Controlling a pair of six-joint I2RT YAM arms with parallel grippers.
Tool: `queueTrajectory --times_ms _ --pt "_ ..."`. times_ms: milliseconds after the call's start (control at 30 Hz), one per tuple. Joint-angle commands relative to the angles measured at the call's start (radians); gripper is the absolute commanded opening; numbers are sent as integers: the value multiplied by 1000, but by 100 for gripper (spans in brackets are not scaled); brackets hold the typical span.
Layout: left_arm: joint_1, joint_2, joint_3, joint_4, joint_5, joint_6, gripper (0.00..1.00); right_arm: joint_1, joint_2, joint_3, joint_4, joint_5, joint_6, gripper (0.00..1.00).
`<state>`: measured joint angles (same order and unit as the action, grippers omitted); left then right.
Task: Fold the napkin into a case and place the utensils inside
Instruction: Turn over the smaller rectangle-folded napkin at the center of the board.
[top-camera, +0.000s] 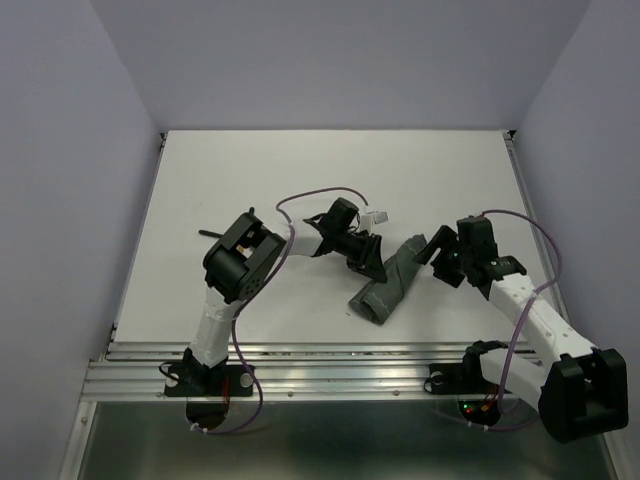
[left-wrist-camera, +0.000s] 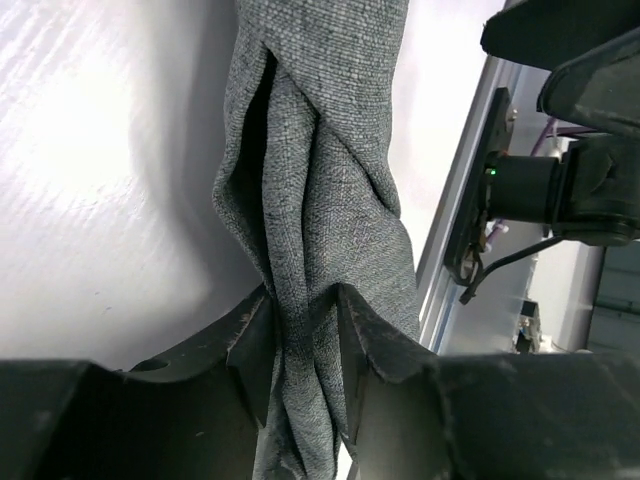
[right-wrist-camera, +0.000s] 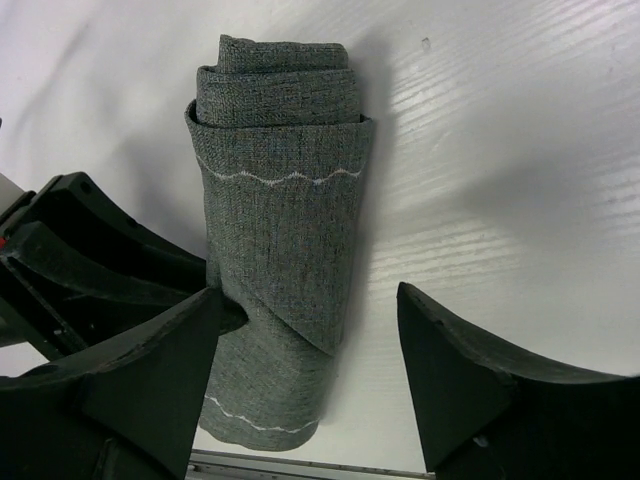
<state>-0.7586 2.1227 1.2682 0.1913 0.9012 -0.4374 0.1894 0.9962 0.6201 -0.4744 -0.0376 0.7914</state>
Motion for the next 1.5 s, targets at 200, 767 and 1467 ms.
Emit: queueTrajectory --times_ms 200,767,1467 --pt "64 -122 20 -220 -123 163 60 -7 133 85 141 -154 -92 38" --pt "16 -425 -91 -307 -254 94 20 -7 424 165 286 -228 -93 13" --pt "-78 -310 -204 -201 -389 23 11 -7 547 184 296 -177 -103 11"
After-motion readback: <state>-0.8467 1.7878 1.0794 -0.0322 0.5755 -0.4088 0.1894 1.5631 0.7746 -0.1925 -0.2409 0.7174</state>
